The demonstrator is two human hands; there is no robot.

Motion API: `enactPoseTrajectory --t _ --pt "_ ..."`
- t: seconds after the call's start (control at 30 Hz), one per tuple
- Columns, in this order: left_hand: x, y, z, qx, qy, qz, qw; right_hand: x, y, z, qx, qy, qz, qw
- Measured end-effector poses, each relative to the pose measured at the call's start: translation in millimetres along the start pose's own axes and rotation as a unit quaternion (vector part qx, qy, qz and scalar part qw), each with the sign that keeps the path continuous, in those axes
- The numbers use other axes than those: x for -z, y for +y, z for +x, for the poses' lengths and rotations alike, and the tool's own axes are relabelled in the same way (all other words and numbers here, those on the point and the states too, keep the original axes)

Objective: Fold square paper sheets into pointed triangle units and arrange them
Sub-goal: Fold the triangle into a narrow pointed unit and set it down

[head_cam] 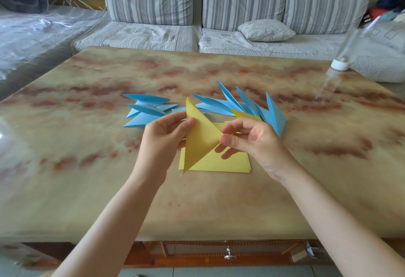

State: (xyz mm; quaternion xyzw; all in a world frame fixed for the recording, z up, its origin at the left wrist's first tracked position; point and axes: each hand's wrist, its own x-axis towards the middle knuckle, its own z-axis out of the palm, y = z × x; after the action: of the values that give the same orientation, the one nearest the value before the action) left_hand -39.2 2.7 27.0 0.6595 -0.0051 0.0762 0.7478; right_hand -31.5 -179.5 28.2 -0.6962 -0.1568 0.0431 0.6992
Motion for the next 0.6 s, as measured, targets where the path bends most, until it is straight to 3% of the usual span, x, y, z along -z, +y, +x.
enactPoseTrajectory --t 0.47,0.6 --pt "-6.9 0.6 -4.4 -0.012 0.056 -0.027 0.998 2.8 -4.9 -2.3 -0.046 -0.021 -0.009 0.999" --pt "-8.3 0.6 -4.7 -0.008 0.059 -0.029 0.998 -4.1 -3.4 -1.6 -0.045 0.027 0.008 0.999"
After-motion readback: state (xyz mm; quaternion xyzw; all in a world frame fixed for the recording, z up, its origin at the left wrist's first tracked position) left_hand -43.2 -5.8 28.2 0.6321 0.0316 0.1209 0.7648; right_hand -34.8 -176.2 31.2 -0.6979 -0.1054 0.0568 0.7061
